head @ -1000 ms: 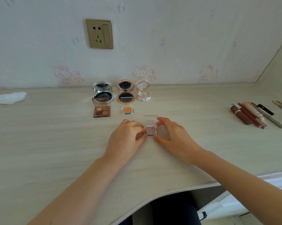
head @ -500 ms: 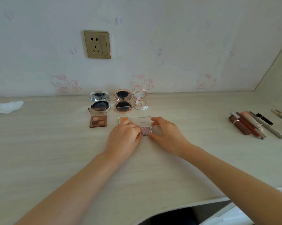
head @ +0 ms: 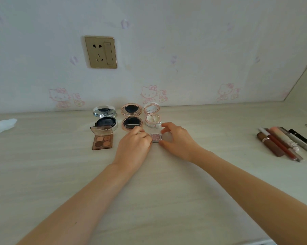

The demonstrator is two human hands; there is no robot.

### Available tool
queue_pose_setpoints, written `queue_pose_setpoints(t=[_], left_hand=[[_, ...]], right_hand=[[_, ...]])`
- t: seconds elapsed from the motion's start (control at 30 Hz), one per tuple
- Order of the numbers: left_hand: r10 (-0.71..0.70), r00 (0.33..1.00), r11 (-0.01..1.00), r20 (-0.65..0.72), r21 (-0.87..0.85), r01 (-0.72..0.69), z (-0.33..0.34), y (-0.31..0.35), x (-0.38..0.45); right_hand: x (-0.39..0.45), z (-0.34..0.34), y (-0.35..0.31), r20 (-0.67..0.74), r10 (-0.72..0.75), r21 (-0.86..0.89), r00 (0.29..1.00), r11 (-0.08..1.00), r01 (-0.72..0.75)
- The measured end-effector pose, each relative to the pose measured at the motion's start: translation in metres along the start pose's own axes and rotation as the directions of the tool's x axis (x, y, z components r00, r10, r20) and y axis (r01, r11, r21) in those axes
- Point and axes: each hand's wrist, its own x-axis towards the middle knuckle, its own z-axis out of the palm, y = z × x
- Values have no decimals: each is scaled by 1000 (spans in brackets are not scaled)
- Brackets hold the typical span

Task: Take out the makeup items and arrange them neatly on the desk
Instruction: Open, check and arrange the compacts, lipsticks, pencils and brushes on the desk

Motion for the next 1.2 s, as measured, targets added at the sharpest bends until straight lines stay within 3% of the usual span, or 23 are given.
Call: queue_pose_setpoints(t=[0.77, 1.2], left_hand=[[31, 998, 997, -61, -68, -35, -13, 4, -7], [118, 989, 977, -90, -170, -132, -30, 66, -6]], right_hand=[[-11, -8, -3, 60, 10, -75, 998, 997, -6], [-88, -67, 9, 33, -37, -365, 999, 930, 47]])
